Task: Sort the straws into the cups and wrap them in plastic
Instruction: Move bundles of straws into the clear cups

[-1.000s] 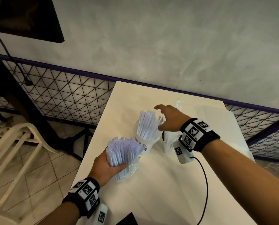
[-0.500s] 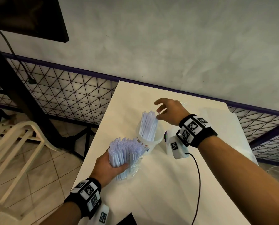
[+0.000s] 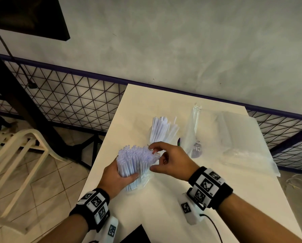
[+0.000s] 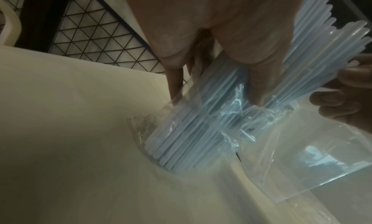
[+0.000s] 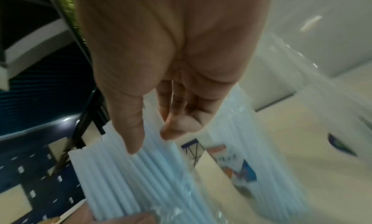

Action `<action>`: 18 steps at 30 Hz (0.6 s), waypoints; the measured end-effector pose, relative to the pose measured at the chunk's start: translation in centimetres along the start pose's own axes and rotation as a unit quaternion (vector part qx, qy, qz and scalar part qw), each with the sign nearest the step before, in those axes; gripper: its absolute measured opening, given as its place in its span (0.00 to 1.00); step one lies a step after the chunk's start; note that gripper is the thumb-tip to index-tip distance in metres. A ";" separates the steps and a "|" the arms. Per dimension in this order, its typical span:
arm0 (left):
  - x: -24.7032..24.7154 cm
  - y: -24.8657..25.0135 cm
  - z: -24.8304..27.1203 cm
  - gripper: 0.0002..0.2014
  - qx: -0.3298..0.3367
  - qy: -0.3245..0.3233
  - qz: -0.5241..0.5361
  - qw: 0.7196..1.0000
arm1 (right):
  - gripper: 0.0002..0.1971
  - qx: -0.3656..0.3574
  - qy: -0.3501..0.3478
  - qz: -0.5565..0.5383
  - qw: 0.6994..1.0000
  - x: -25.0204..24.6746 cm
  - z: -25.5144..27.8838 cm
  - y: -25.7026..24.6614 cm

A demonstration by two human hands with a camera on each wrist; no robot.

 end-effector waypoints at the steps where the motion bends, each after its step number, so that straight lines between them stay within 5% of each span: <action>1: 0.0 0.0 0.1 0.31 -0.002 0.002 0.005 1.000 | 0.24 0.004 0.021 -0.035 0.999 0.4 0.1 0.4; 18: 0.1 0.1 0.3 0.26 -0.007 -0.005 0.015 1.000 | 0.12 -0.068 0.101 0.010 0.992 2.8 -1.4 1.7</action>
Point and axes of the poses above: each hand's wrist, its own z-axis away from the middle knuckle, its own x-axis out of the palm, y = z × x, the point moved 5 cm from there along -z, towards the middle knuckle, and after that the axes turned 6 degrees about -y, right-handed, at the moved point
